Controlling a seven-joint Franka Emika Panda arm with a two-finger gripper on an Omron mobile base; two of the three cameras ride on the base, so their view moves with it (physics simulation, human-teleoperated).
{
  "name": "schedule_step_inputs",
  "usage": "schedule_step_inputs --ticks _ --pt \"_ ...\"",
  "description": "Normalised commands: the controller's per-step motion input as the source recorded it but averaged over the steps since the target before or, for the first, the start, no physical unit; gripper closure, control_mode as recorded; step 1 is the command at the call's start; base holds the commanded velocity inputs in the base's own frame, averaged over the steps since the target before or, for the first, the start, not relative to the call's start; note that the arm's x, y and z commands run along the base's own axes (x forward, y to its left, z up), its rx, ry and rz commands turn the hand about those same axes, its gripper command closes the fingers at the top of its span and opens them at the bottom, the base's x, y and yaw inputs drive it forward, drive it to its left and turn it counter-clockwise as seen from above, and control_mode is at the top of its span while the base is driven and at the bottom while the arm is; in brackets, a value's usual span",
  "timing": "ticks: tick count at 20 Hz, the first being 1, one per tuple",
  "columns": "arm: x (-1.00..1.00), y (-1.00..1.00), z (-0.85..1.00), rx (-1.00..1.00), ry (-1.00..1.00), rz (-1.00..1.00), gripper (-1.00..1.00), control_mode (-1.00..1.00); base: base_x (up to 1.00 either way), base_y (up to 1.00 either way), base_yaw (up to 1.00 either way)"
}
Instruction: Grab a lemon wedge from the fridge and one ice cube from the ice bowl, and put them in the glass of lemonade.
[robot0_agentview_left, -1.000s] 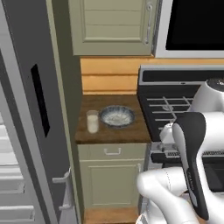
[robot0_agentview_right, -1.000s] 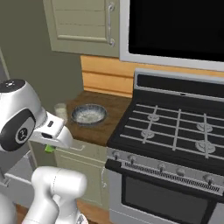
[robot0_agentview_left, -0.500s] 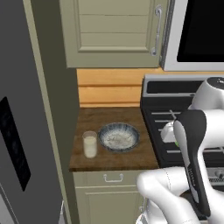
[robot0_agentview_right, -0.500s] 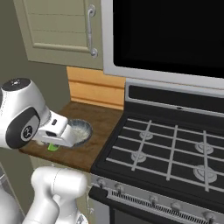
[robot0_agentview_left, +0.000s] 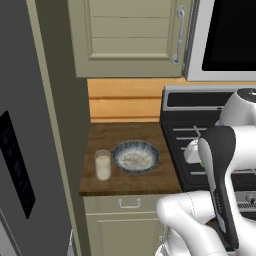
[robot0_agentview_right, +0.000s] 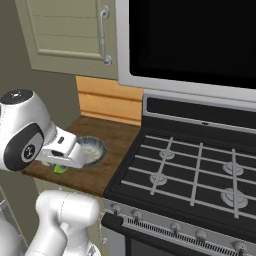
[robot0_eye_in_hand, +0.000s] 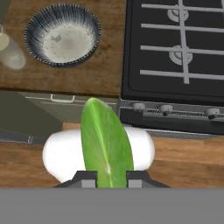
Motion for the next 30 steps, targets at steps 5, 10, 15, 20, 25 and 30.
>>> schedule_step_inputs --ticks 5,10,15,20,25,30 --pt "0.11 0.31 0.00 0.00 0.00 0.17 1.00 -1.00 0.00 0.00 0.00" --pt "0.62 0.77 -0.05 0.00 0.00 0.55 1.00 -1.00 0.00 0.00 0.00" --pt "0.95 0.60 -0.07 0.00 0.00 0.23 1.00 -1.00 0.00 0.00 0.00" --pt "1.00 0.62 -0.41 0.00 0.00 0.12 1.00 -1.00 0.00 0.00 0.00" --pt "0.93 0.44 -0.44 0.00 0.00 0.11 1.00 -1.00 0.00 0.00 0.00" --pt "0.31 0.29 -0.17 -0.04 0.00 0.07 1.00 -1.00 0.00 0.00 0.00"
